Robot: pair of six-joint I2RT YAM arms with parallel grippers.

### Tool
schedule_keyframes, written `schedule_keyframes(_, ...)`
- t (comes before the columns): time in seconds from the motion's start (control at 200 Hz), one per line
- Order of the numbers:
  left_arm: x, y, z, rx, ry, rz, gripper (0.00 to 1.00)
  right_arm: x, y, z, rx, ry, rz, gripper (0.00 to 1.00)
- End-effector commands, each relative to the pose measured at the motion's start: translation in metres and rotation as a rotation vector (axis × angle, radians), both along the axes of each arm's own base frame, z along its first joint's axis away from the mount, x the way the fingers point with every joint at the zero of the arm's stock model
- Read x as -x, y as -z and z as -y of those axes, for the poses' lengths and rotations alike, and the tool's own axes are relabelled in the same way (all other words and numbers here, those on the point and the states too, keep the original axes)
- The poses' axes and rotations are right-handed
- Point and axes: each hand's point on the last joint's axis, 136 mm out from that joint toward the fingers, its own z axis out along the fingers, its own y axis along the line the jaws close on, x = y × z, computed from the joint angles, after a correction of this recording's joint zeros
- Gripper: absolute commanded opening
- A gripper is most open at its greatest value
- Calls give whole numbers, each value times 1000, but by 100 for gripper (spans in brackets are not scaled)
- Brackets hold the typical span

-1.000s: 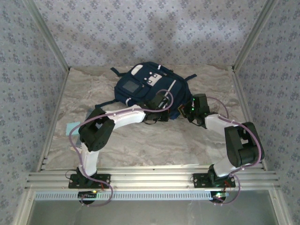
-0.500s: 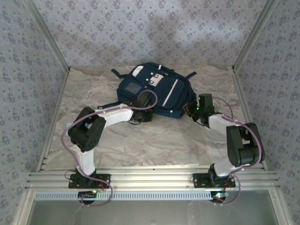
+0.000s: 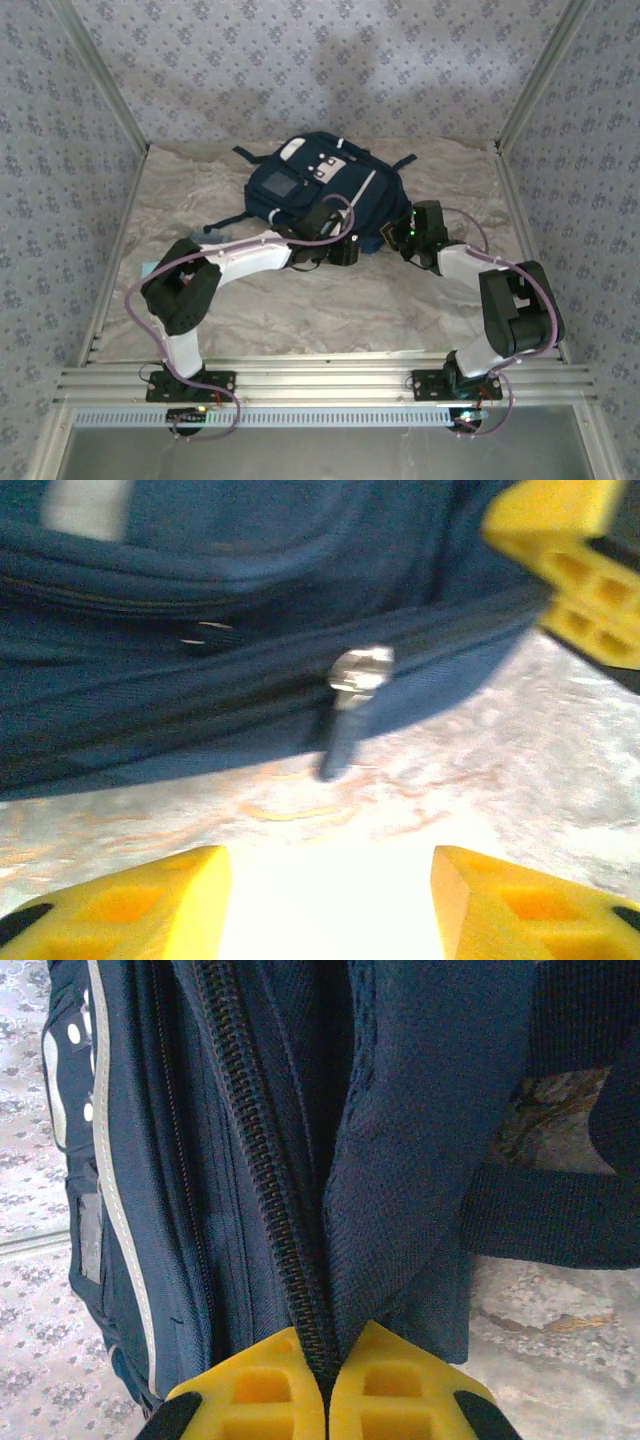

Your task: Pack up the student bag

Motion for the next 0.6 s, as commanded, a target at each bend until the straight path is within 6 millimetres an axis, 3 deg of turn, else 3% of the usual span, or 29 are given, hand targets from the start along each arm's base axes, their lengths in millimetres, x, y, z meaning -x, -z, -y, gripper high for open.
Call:
schedule_keyframes(0.0, -4, -25, 14, 82, 22, 41, 56, -20, -28, -12, -55, -3, 96, 0)
schedule_keyframes(0.43, -36, -5, 24, 22, -19, 109, 51, -20, -35, -23, -89, -22, 113, 0)
schedule_keyframes(0.535, -43, -4, 26, 17, -32, 128, 43, -19, -34, -26, -94, -28, 108, 0)
schedule_keyframes(0.595, -46, -1, 25, 7, -39, 135, 32, -18, -34, -26, -99, -29, 107, 0)
